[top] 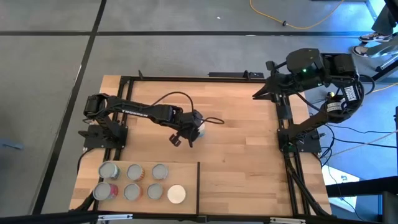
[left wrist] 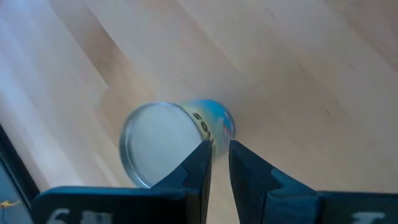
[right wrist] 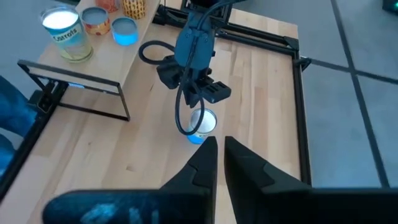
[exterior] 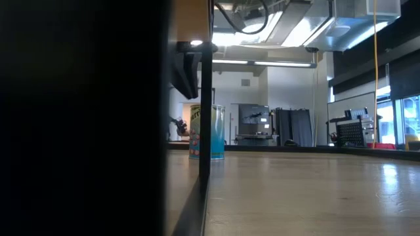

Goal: Pick and place cans onto a shelf
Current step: Put the canned cherries on the shelf

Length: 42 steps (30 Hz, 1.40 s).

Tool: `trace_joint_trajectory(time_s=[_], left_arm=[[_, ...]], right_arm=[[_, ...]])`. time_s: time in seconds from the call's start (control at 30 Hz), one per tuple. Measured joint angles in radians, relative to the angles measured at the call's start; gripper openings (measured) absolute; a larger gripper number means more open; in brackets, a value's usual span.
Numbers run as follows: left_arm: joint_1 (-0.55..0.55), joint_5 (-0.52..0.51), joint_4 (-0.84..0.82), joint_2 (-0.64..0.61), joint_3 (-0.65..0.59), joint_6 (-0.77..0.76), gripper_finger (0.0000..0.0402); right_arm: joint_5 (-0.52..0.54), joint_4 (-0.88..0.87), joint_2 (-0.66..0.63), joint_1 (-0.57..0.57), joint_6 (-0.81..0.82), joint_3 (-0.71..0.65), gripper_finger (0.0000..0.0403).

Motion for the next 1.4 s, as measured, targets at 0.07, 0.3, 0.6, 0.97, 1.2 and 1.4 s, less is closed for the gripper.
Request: trace_joint_trajectory(time_s=[0.07,0.3,0.6,0.97,1.2,1.4], left_arm=[[0.0,-0.002,-0.003,0.0,-0.01,0.001,0.005],[0.0,-0.025,0.042,0.0,-0.019,0.002,0.005],[0.0,-0.048,0.049,0.015,-0.02,-0.008,0.005],[0.003,-0.081,0.087,0.044,-0.02,-0.027,0.005],[0.003,-0.083,0.097,0.068,-0.018,-0.033,0.005],[0.002,-0.092,0.101,0.089,-0.015,-0.026,0.0035]], right_arm=[[0.0,0.0,0.0,0.0,0.023,0.0,0.0032],[0.0,0.0,0.0,0.0,0.031,0.0,0.0032],[0.0,0.0,0.0,0.0,0.031,0.0,0.0032],[0.0,0.0,0.001,0.0,0.06,-0.001,0.0032],[0.001,0.0,0.001,0.0,0.061,-0.001,0.0032],[0.001,0.0,0.001,0.0,0.061,-0.001,0.0032]])
